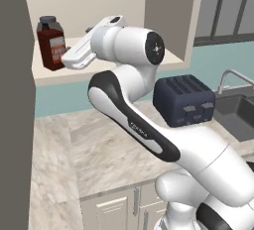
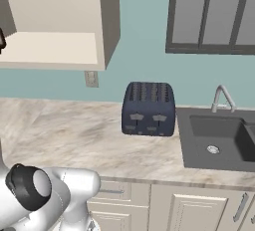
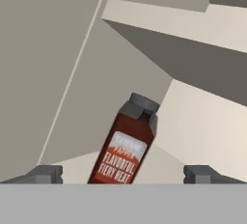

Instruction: Collect the paprika, ketchup, and shaker from the cabinet and place them next to the stove.

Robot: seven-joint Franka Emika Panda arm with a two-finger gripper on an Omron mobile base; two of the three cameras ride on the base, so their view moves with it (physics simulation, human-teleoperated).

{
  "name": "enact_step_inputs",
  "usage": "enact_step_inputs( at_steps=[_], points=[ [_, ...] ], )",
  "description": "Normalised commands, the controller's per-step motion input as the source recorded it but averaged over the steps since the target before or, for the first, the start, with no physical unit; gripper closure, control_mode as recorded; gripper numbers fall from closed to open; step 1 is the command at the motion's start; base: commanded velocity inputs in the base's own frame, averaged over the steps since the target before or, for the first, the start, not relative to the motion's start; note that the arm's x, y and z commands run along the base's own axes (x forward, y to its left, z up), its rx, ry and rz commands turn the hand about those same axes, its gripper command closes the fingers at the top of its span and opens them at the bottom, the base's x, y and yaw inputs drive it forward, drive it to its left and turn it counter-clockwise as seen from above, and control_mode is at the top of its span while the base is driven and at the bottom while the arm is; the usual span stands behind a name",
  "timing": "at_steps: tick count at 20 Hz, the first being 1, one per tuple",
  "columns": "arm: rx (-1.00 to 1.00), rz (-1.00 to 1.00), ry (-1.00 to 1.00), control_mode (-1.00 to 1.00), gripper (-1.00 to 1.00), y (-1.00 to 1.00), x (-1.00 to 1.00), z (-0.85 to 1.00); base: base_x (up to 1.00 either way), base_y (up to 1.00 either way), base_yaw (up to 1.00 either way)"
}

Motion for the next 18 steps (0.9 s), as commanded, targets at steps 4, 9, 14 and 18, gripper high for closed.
enact_step_inputs(
  at_steps=[4, 9, 14, 18],
  points=[
    [0.1, -0.02, 0.0, -1.0, -1.0, 0.0, 0.06, 0.0, 0.0, 0.0, 0.0],
    [0.07, -0.03, -0.04, -1.0, -1.0, 0.0, 0.06, 0.0, 0.0, 0.0, 0.0],
    [0.03, -0.01, 0.0, -1.0, -1.0, 0.0, 0.06, 0.0, 0.0, 0.0, 0.0],
    [0.01, 0.0, 0.0, -1.0, -1.0, 0.0, 0.01, 0.0, 0.0, 0.0, 0.0]
  ],
)
